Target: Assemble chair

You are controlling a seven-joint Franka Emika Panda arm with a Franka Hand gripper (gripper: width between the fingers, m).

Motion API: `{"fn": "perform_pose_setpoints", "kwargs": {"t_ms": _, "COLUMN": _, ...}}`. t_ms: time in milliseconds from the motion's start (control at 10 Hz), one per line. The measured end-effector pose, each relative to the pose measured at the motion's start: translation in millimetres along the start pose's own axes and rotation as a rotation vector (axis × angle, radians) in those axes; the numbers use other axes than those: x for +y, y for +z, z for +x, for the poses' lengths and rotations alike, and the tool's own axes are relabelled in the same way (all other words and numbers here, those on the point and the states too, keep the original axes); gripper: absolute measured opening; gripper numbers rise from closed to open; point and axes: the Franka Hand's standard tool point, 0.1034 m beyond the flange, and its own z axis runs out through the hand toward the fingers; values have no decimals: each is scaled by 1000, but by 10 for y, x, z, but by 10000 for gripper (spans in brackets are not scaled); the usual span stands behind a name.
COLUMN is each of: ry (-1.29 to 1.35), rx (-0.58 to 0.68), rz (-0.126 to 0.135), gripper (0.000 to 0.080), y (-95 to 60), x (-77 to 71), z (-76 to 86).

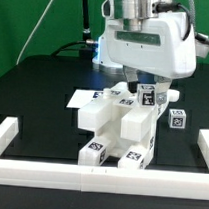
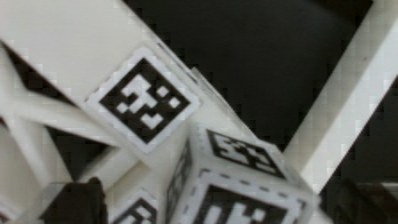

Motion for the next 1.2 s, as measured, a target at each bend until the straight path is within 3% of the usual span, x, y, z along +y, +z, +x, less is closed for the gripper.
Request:
{"fn": "perform_pose_setpoints", "kwargs": {"t_ms": 400, "ry": -308, "rx": 11, "rz": -2, "gripper": 649, "y": 22, "x": 11, "z": -34}}
{"fn": "perform_pose_setpoints", "kwargs": {"t_ms": 600, "ry": -689, "rx": 30, "rz": -26, "gripper": 649, "y": -17, "x": -27, "z": 46}}
{"fn": "perform_pose_setpoints", "kwargs": {"t_ms": 900, "ry": -621, "rx": 30, "rz": -25, "gripper": 622, "y": -10, "x": -22, "z": 40}}
{"fn": "perform_pose_setpoints", "kwargs": {"t_ms": 1000, "ry": -581, "rx": 30, "rz": -24, "gripper": 442, "y": -9, "x": -22, "z": 40}}
{"fn": "perform_pose_setpoints", "kwargs": {"t_ms": 1100, "ry": -499, "rx": 30, "rz": -21, "gripper": 442, "y": -7, "x": -23, "z": 38}}
{"fn": "perform_pose_setpoints", "kwargs": {"t_ms": 1200, "ry": -445, "rx": 30, "rz": -19, "gripper": 283, "y": -7, "x": -24, "z": 37}}
